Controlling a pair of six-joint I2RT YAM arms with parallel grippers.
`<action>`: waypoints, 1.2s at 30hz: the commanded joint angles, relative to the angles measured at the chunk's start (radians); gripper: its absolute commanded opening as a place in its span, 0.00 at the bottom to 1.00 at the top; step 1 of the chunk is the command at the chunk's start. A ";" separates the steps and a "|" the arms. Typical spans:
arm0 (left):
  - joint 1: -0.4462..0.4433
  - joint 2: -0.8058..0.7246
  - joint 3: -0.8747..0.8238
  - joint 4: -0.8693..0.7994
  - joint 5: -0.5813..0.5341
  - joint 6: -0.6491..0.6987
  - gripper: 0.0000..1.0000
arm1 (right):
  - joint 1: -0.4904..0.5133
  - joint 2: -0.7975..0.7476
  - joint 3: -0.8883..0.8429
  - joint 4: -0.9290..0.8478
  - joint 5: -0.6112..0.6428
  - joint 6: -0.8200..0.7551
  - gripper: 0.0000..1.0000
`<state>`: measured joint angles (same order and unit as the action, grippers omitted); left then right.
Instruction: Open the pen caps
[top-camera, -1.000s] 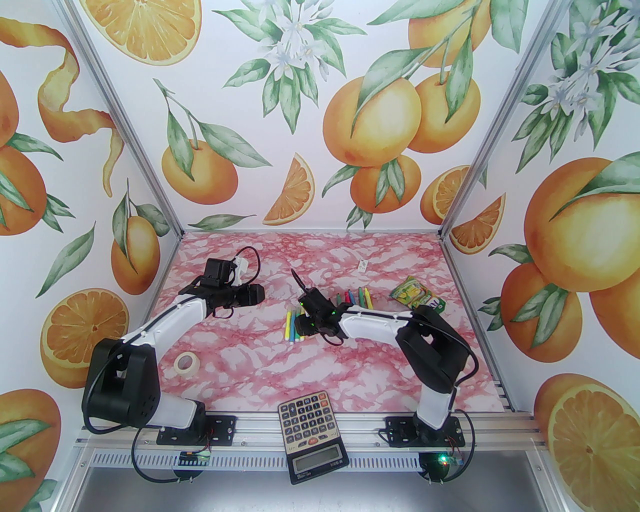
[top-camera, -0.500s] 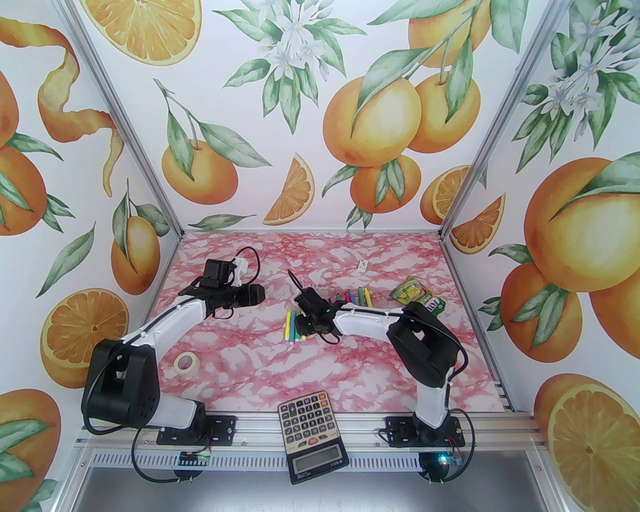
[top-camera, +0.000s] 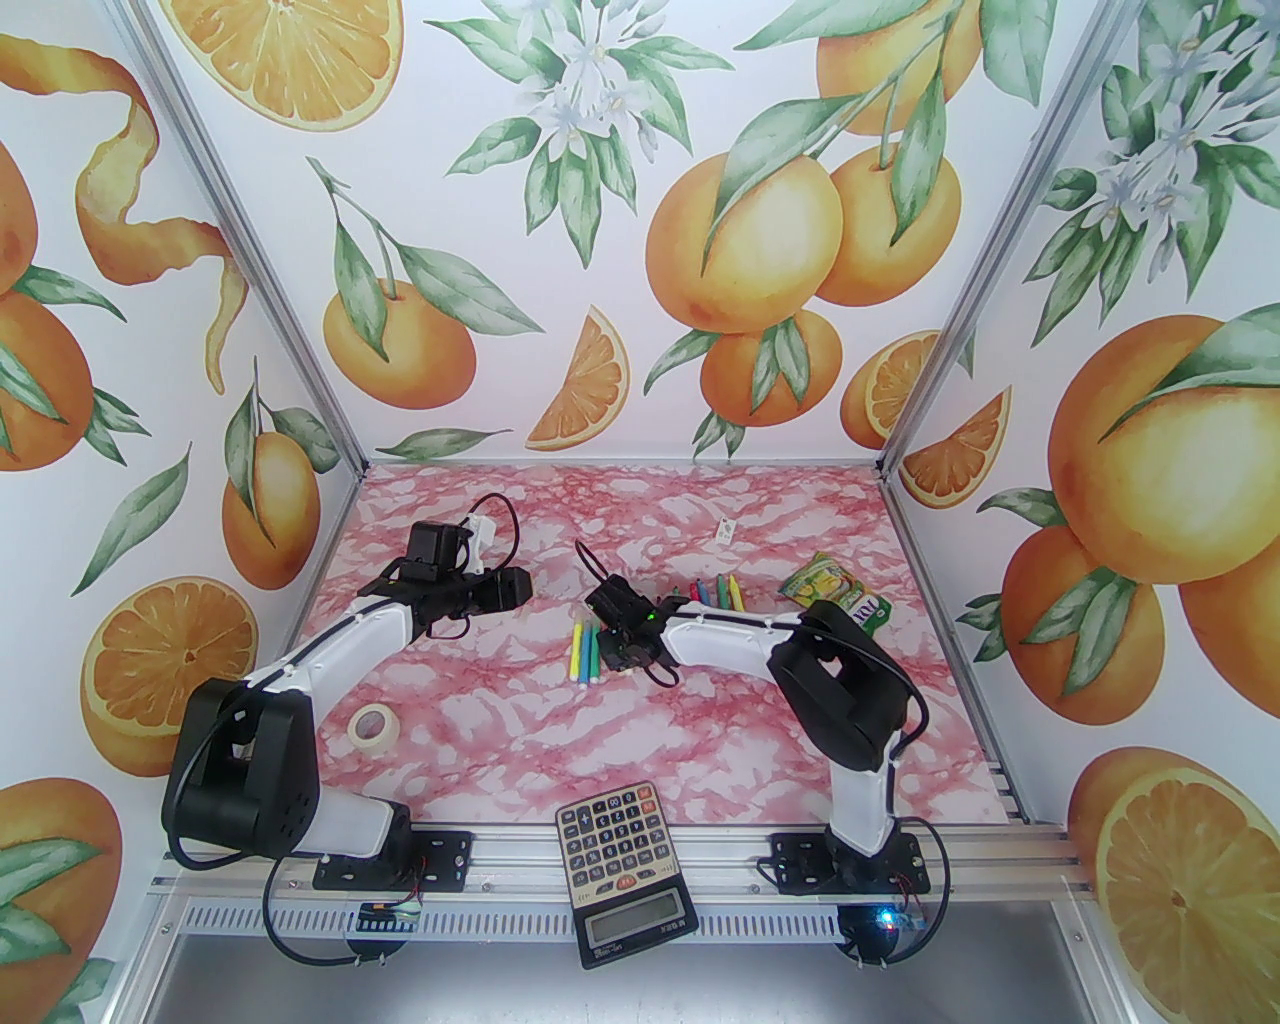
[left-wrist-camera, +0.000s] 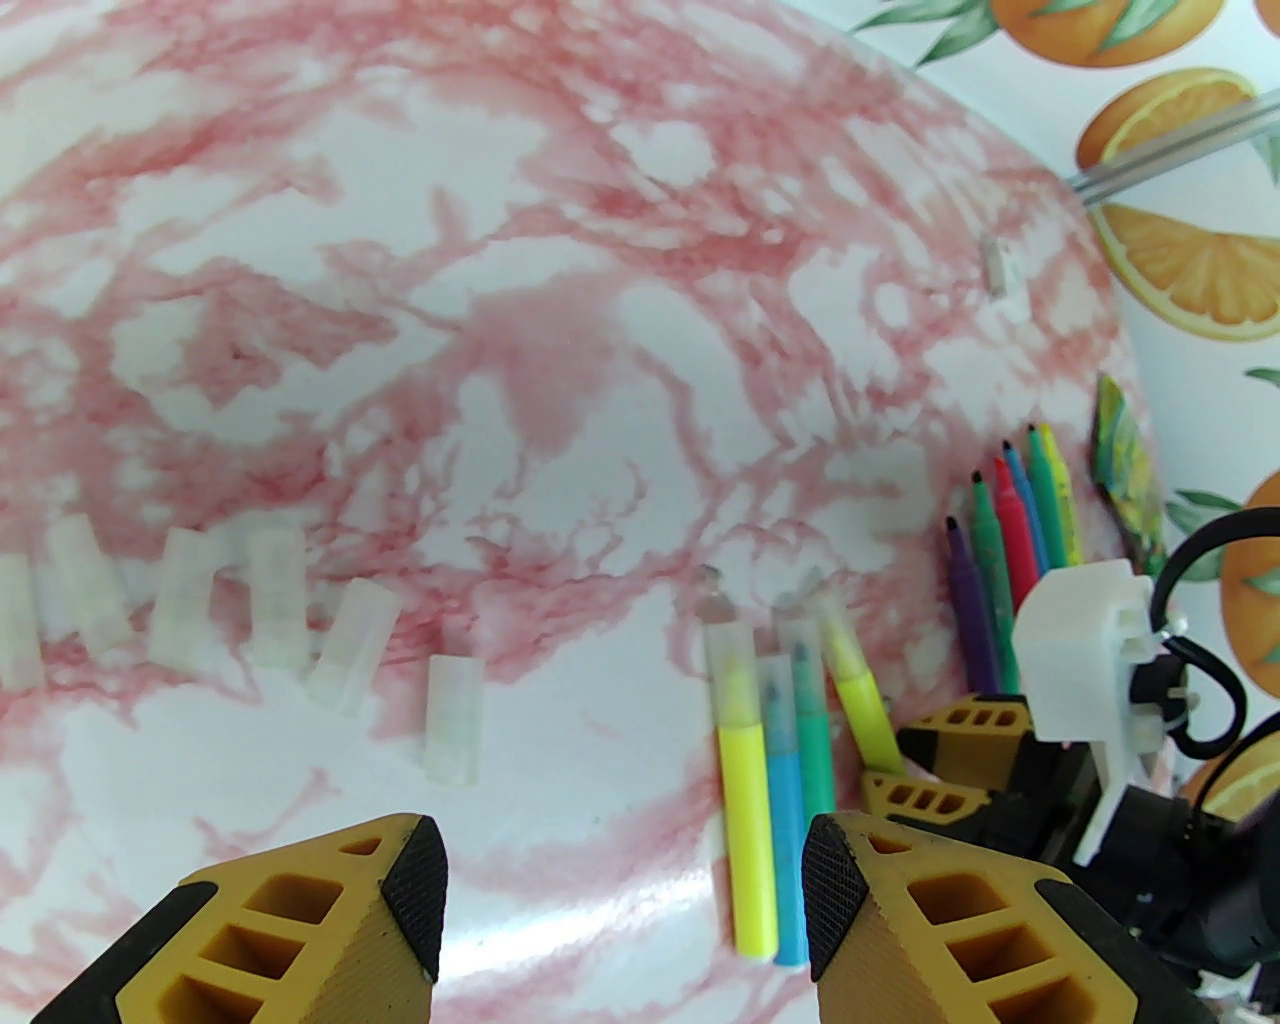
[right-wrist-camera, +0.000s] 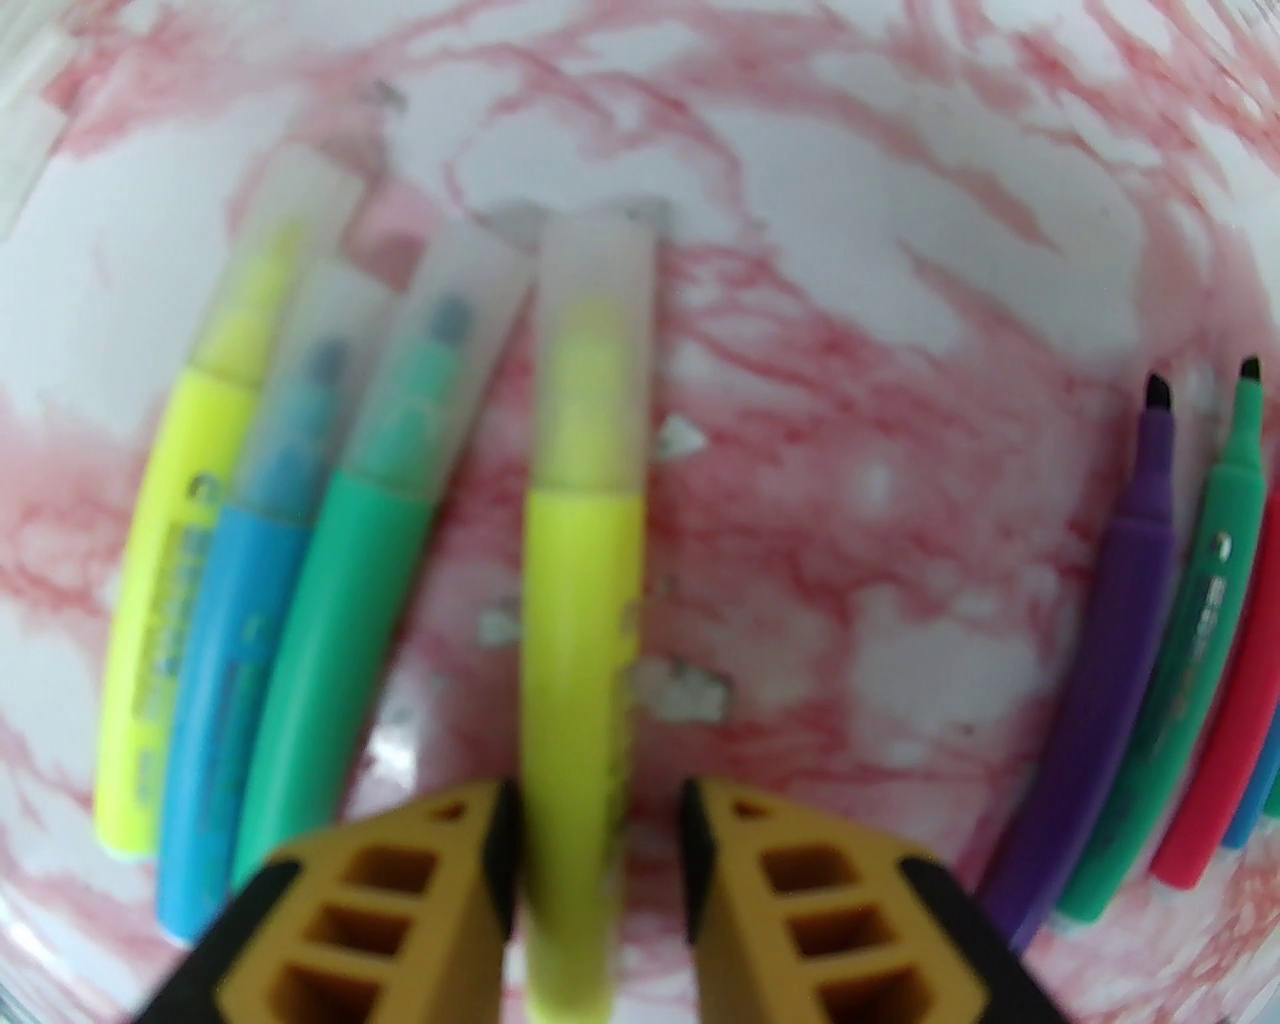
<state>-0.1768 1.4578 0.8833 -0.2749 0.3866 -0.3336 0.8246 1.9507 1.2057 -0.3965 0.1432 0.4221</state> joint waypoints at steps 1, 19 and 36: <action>0.003 -0.029 -0.015 0.045 0.032 -0.004 0.63 | 0.004 0.040 0.019 -0.027 0.010 -0.008 0.34; -0.070 0.046 0.018 0.119 0.128 -0.014 0.63 | -0.028 -0.110 -0.084 0.096 -0.092 -0.023 0.21; -0.137 0.138 0.069 0.324 0.316 -0.182 0.63 | -0.073 -0.307 -0.238 0.328 -0.306 -0.028 0.21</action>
<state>-0.2970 1.5654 0.9142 -0.0391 0.6312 -0.4644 0.7559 1.7096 1.0016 -0.1551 -0.0986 0.4030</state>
